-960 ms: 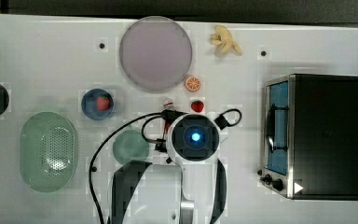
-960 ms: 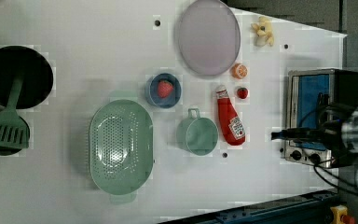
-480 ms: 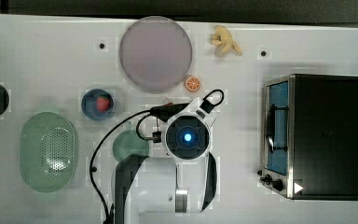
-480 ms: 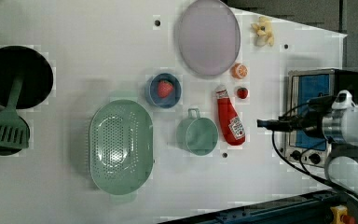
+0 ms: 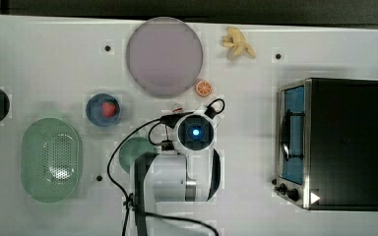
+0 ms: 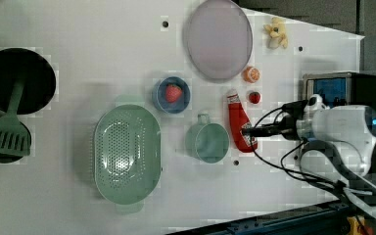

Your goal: Pick Ketchup from the table and place it in strainer.

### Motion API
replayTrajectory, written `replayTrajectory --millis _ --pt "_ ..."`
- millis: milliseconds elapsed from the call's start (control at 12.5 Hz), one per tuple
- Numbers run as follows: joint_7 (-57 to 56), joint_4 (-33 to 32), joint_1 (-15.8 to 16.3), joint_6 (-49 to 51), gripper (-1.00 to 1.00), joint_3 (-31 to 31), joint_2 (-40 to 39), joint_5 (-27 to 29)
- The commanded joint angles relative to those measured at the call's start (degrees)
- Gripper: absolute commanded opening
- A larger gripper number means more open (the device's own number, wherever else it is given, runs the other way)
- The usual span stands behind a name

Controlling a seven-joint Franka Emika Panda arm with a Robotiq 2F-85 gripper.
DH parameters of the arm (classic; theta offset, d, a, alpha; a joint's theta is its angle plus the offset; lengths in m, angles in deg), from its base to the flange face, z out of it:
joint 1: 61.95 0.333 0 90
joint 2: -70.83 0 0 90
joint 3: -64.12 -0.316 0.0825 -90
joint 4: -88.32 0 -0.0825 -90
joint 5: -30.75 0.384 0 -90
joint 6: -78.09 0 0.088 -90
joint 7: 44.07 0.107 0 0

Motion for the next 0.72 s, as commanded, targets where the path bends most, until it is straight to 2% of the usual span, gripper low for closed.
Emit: replayTrajectory --millis 80,400,480,720 --pt "-3.0 0.4 -0.3 -6.2 1.00 0.4 -2.3 -1.4" --pt "-2.9 0.4 -0.3 -11.2 1.00 0.4 -6.9 -1.4" --pt "-2.9 0.4 -0.3 -12.3 0.92 0.4 -7.6 -1.4" --pt "-2.9 0.5 -0.3 -12.7 0.21 0.4 -8.2 -1.4"
